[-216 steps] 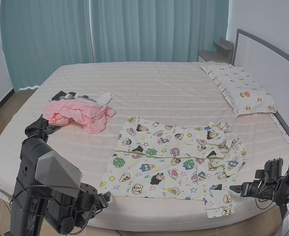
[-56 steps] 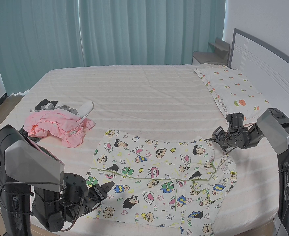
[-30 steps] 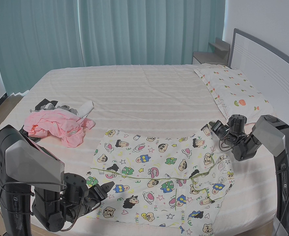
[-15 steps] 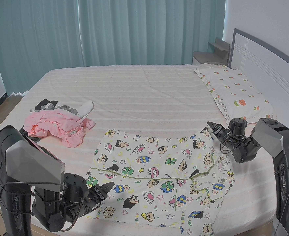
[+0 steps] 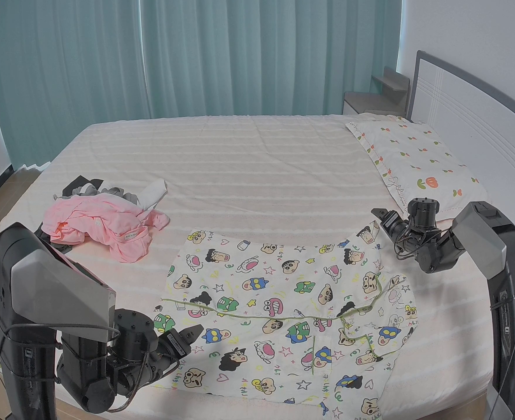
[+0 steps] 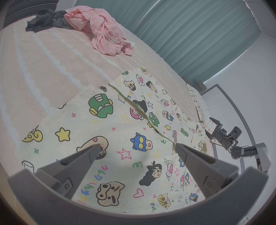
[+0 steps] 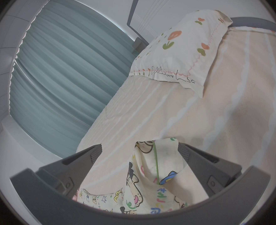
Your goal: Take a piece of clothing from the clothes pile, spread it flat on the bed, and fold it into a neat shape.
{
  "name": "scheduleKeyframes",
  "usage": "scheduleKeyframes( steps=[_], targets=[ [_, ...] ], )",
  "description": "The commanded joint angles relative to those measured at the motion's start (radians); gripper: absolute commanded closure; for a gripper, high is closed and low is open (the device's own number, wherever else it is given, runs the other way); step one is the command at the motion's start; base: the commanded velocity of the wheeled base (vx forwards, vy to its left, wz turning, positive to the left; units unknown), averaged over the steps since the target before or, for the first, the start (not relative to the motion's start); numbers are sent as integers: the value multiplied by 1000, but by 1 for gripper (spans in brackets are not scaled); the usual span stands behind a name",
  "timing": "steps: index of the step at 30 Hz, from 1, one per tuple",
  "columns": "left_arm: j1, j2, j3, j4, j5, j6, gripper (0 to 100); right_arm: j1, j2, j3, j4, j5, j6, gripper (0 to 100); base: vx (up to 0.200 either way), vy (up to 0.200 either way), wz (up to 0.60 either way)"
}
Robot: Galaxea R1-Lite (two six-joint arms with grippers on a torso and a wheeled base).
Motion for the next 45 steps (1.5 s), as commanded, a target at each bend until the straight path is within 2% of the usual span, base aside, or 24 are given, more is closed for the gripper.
scheduleKeyframes(
  steps=[1, 4, 5, 6, 9, 20, 21, 27, 33, 36, 45],
  targets=[
    [0, 1, 1, -16, 1, -1, 0, 2, -82, 171, -62, 18, -86, 0, 0, 0, 0],
    [0, 1, 1, -16, 1, -1, 0, 3, -98, 222, -75, 53, -155, 0, 0, 0, 0],
    [0, 1, 1, -16, 1, -1, 0, 3, -98, 222, -75, 53, -155, 0, 0, 0, 0],
    [0, 1, 1, -16, 1, -1, 0, 6, -92, 251, -75, 76, -207, 0, 0, 0, 0],
    [0, 1, 1, -16, -1, -1, 0, 13, -75, 255, -79, 85, -262, 0, 0, 0, 0],
    [0, 3, -2, -16, -1, -1, 0, 43, -41, 212, -78, 121, -290, 0, 0, 0, 0],
    [0, 3, -2, -16, -1, -1, 0, 43, -38, 212, -78, 121, -298, 100, 0, 0, 0],
    [0, 3, 1, -16, 1, -1, 0, 42, -39, 240, -81, 119, -333, 100, 0, 0, 0],
    [0, 3, 1, -16, 1, -1, 0, 37, -122, 344, -90, 122, -344, 100, 0, 0, 0],
    [0, 3, 1, -16, 1, -1, 0, 36, -164, 406, -76, 124, -376, 100, 0, 0, 0],
    [0, 3, 2, -16, 1, -1, 0, 16, -231, 484, 125, 121, -526, 100, 0, 0, 0]
  ],
)
